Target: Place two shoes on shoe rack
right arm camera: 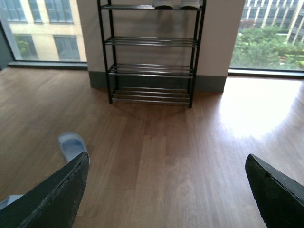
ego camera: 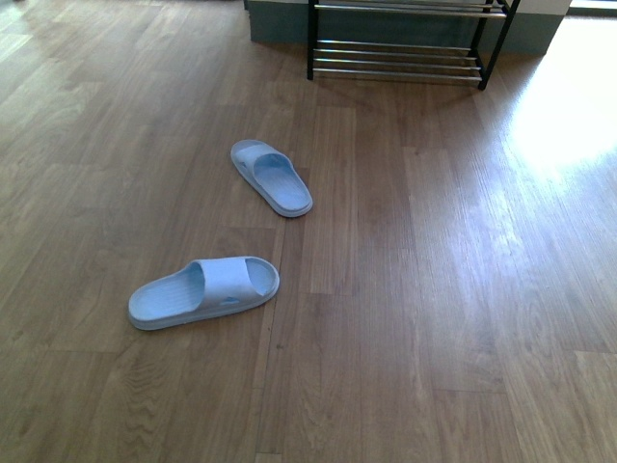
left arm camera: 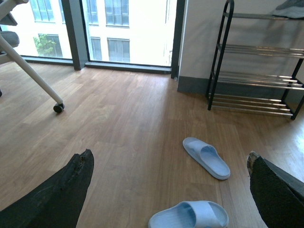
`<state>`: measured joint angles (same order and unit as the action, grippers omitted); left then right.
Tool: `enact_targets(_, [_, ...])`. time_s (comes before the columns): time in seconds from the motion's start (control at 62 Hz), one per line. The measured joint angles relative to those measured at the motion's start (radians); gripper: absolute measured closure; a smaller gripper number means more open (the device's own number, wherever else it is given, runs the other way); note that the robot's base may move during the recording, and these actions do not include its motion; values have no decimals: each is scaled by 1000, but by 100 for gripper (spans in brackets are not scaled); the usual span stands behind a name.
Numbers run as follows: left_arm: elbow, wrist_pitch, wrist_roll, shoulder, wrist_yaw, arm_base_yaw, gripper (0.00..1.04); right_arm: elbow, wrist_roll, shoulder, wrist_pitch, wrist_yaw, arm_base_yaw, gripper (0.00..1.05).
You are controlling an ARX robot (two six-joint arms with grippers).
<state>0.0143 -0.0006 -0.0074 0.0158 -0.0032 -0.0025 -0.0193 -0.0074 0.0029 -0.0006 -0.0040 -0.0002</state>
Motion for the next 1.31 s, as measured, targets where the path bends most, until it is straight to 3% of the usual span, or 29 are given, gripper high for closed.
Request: enact_targets(1.306, [0, 0, 0, 0, 4, 1, 9, 0, 0, 0, 0, 7, 0, 9])
